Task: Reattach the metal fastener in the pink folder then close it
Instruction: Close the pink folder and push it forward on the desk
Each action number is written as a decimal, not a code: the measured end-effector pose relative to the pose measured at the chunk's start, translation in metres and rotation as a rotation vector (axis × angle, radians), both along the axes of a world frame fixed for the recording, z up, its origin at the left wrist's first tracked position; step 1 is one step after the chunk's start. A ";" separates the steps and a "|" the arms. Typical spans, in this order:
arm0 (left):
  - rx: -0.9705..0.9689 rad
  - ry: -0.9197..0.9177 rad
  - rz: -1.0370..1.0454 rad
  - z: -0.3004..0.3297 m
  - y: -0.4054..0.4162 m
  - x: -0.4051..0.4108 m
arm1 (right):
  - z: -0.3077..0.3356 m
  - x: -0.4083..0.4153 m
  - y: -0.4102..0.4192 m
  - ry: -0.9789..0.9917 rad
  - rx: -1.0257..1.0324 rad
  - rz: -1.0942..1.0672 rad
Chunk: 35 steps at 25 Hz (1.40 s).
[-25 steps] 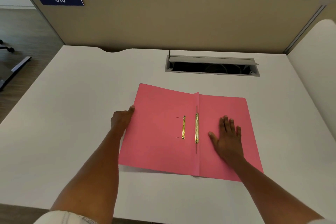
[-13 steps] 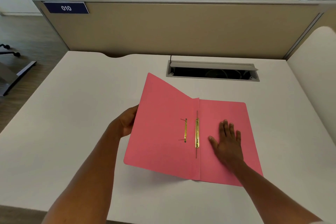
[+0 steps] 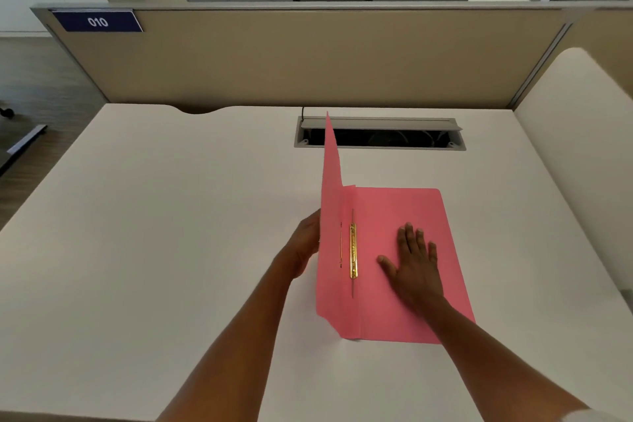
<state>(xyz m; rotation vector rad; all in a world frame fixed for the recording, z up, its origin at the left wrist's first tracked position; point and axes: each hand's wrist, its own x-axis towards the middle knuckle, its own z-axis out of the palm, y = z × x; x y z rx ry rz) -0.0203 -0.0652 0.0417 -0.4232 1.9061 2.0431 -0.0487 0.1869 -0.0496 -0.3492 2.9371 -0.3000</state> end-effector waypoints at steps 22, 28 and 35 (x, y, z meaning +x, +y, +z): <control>-1.104 0.173 -0.424 -0.068 0.080 0.002 | 0.022 -0.017 0.155 0.022 -0.088 -0.120; -1.125 0.165 -0.450 -0.069 0.081 0.001 | 0.018 -0.011 0.102 -0.052 -0.094 0.019; -1.066 0.145 -0.405 -0.067 0.083 -0.001 | 0.005 -0.002 0.076 -0.040 -0.018 0.036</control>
